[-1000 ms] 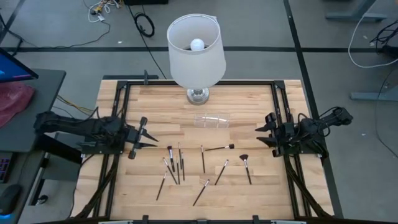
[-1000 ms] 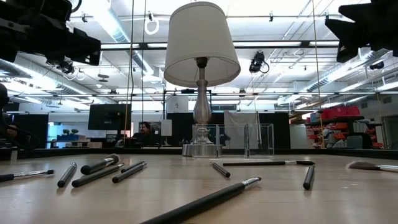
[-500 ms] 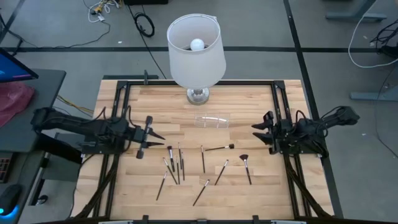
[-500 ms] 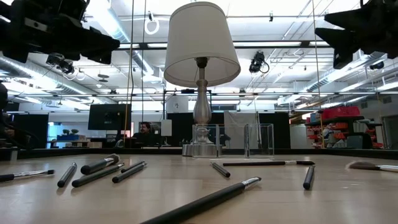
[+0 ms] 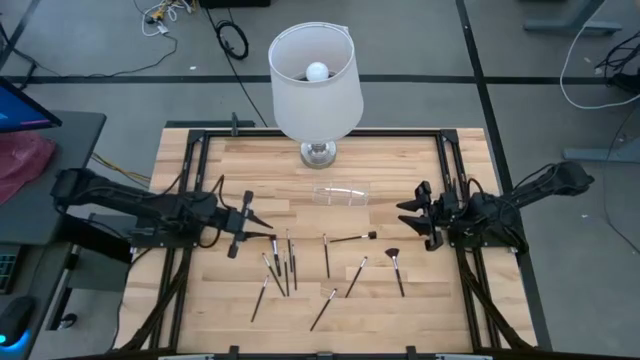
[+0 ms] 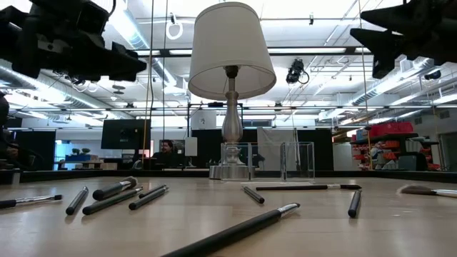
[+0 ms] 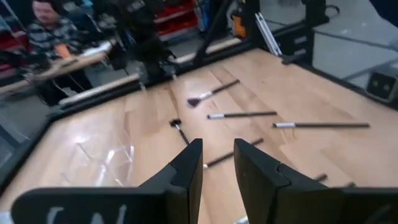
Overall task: Put items in baskets/containers
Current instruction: Put the black eyeshadow brush into the transparent organizer
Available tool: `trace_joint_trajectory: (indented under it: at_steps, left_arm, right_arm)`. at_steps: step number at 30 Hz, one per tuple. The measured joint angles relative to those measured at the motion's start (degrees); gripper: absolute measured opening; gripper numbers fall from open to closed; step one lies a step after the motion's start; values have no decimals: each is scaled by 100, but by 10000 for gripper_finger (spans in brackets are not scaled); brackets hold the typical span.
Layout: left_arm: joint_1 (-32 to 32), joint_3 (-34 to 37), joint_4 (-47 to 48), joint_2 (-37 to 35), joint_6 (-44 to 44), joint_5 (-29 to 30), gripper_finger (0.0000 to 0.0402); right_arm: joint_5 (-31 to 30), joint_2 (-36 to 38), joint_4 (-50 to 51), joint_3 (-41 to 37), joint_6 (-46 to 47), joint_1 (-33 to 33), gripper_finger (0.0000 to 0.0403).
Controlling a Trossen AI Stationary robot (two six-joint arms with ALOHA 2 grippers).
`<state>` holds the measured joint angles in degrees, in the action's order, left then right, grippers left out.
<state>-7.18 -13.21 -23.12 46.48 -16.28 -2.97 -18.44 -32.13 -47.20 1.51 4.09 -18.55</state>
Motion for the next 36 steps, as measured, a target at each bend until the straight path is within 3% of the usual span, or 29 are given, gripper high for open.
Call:
trace_joint_trajectory:
  at_steps: [3,8,11,20,29,36]
  left_arm:
    - [2,0,116,126,-84,-547,94]
    - [0,0,801,162,-340,-2484,94]
    - [-29,2,1228,161,-72,-3080,94]
    - [-256,2,1197,815,14,-3073,94]
    - [-463,-15,-219,2262,2,-3073,94]
    - [-548,-719,-182,3373,189,-3076,94]
  right_arm:
    - [0,-231,-34,171,-2,0,159]
    - [-5,-482,-18,252,-4,0,159]
    - [-9,-573,-28,252,-6,0,159]
    - [-14,-592,-224,253,-8,0,159]
    - [-15,-592,-323,254,-78,0,159]
    - [-15,-592,-537,254,-238,0,159]
